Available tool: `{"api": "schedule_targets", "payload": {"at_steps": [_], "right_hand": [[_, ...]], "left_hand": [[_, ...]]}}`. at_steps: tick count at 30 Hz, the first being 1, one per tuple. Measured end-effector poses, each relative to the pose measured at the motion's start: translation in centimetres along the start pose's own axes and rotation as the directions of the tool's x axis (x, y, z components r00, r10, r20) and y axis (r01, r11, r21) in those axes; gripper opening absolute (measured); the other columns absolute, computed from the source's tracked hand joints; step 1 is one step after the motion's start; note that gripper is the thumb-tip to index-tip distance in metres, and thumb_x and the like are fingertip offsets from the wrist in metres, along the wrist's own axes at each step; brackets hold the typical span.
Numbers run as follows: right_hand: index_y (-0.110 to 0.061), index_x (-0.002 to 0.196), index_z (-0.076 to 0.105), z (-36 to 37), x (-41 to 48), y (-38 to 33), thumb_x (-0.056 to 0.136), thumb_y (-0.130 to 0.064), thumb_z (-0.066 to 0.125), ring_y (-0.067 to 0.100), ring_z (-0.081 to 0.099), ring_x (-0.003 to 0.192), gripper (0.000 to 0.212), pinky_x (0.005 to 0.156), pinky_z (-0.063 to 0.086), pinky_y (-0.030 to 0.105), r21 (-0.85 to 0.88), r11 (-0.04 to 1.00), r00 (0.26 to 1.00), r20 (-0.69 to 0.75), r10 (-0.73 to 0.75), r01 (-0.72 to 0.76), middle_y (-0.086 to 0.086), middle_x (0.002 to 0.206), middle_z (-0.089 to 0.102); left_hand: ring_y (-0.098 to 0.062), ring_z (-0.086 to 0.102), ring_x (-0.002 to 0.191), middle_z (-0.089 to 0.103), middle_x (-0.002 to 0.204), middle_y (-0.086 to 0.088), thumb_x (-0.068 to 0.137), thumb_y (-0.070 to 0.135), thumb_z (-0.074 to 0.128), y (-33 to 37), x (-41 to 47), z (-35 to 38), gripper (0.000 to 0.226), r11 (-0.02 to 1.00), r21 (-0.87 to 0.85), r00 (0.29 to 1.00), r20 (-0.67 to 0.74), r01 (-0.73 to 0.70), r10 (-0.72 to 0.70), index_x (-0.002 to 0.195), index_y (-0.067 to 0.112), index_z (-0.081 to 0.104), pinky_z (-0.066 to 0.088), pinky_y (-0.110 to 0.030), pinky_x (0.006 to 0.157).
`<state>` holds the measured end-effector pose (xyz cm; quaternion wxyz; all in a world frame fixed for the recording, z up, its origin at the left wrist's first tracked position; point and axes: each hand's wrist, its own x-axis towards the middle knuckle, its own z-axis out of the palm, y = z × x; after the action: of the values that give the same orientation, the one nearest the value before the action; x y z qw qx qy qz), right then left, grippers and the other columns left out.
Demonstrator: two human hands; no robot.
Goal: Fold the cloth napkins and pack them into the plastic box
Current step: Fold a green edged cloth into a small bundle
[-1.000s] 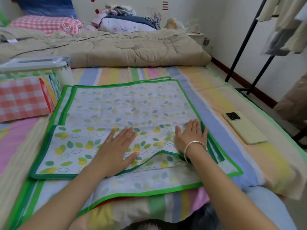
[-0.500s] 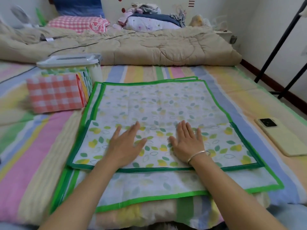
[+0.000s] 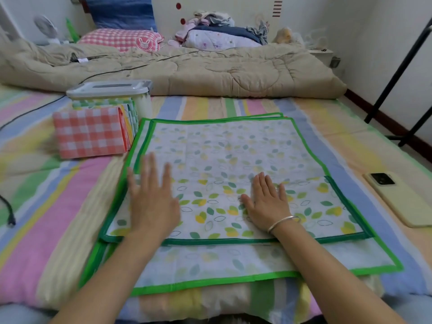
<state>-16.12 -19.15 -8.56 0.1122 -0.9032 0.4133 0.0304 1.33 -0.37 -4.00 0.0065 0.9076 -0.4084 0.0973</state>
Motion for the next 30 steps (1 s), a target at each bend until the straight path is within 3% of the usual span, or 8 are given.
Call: {"api": "schedule_targets", "payload": {"at_steps": [2,4,8,12,18,20,25,30], "right_hand": [[-0.013,0.155,-0.010,-0.3,0.0,0.0,0.100,-0.057,0.016,0.014,-0.017,0.148,0.075,0.119,-0.014,0.044,0.066,0.998,1.000,-0.019,-0.005,0.006,0.001,0.162,-0.017],[-0.013,0.156,0.000,-0.8,0.1,0.1,0.101,-0.052,0.025,0.014,-0.011,0.149,0.072,0.119,-0.012,0.041,0.237,0.971,0.998,-0.060,-0.008,0.022,0.001,0.163,-0.010],[-0.013,0.148,0.037,-3.0,-0.7,2.0,0.103,-0.025,0.042,0.016,0.014,0.149,0.046,0.121,0.014,0.039,0.720,0.687,0.981,-0.185,0.054,0.098,0.003,0.161,0.019],[-0.015,0.133,0.056,-4.1,-0.7,7.2,0.098,-0.012,0.045,0.025,0.033,0.139,0.037,0.113,0.024,0.036,0.335,0.942,0.923,-0.364,0.126,0.003,0.007,0.149,0.042],[-0.019,0.137,0.049,-6.5,0.5,12.9,0.099,-0.033,0.047,0.032,0.040,0.127,0.041,0.100,0.036,0.042,0.010,0.985,0.934,-0.318,0.166,-0.171,0.009,0.137,0.049],[-0.023,0.133,0.048,-7.3,0.9,13.6,0.096,-0.045,0.050,0.028,0.043,0.122,0.043,0.096,0.040,0.039,-0.073,0.982,0.956,-0.252,0.150,-0.174,0.006,0.131,0.050],[-0.019,0.119,0.050,-8.4,2.1,14.2,0.086,-0.059,0.061,0.020,0.052,0.092,0.053,0.068,0.041,0.030,-0.019,0.979,0.976,-0.092,0.199,-0.202,0.003,0.112,0.054],[-0.015,0.095,0.055,-9.5,2.4,14.2,0.078,-0.064,0.067,0.018,0.050,0.062,0.053,0.049,0.031,0.028,0.069,0.958,0.960,0.010,0.279,-0.279,0.003,0.071,0.056]], "left_hand": [[-0.023,0.012,0.153,0.020,0.165,-0.008,0.098,0.034,0.051,4.5,-0.6,-0.6,0.061,0.923,-0.266,0.960,-0.107,-0.277,0.258,0.154,0.019,0.033,0.005,-0.042,0.123],[-0.022,0.045,0.136,0.055,0.142,-0.001,0.096,0.026,0.054,8.5,-1.1,-0.3,0.040,0.785,-0.398,0.876,-0.125,-0.475,0.466,0.134,0.019,0.059,0.028,-0.038,0.115],[-0.020,0.055,0.105,0.060,0.112,0.003,0.100,0.036,0.046,11.9,-0.4,-0.6,0.026,0.802,-0.321,0.839,0.038,-0.504,0.542,0.113,0.020,0.062,0.043,-0.034,0.082],[-0.021,0.056,0.088,0.058,0.102,0.002,0.102,0.053,0.041,13.4,1.8,-1.6,0.040,0.834,-0.147,0.830,0.106,-0.532,0.548,0.102,0.019,0.062,0.046,-0.035,0.073],[-0.019,0.047,0.066,0.050,0.073,0.001,0.098,0.065,0.034,16.0,3.9,-2.4,0.051,0.782,0.046,0.781,0.114,-0.621,0.613,0.090,0.016,0.047,0.024,-0.029,0.051],[-0.020,0.051,0.070,0.053,0.077,0.001,0.095,0.066,0.042,16.4,4.2,-2.0,0.051,0.770,-0.026,0.762,0.124,-0.637,0.635,0.093,0.015,0.049,0.033,-0.031,0.056],[-0.013,0.057,0.101,0.051,0.128,0.011,0.085,0.064,0.063,16.7,3.7,-0.5,0.049,0.663,-0.380,0.684,0.099,-0.645,0.723,0.115,0.025,0.055,0.047,-0.030,0.078],[-0.010,0.044,0.133,0.028,0.158,0.019,0.080,0.072,0.061,16.9,3.6,-0.1,0.074,0.688,-0.409,0.704,0.141,-0.599,0.696,0.140,0.031,0.045,0.043,-0.032,0.100]]}}
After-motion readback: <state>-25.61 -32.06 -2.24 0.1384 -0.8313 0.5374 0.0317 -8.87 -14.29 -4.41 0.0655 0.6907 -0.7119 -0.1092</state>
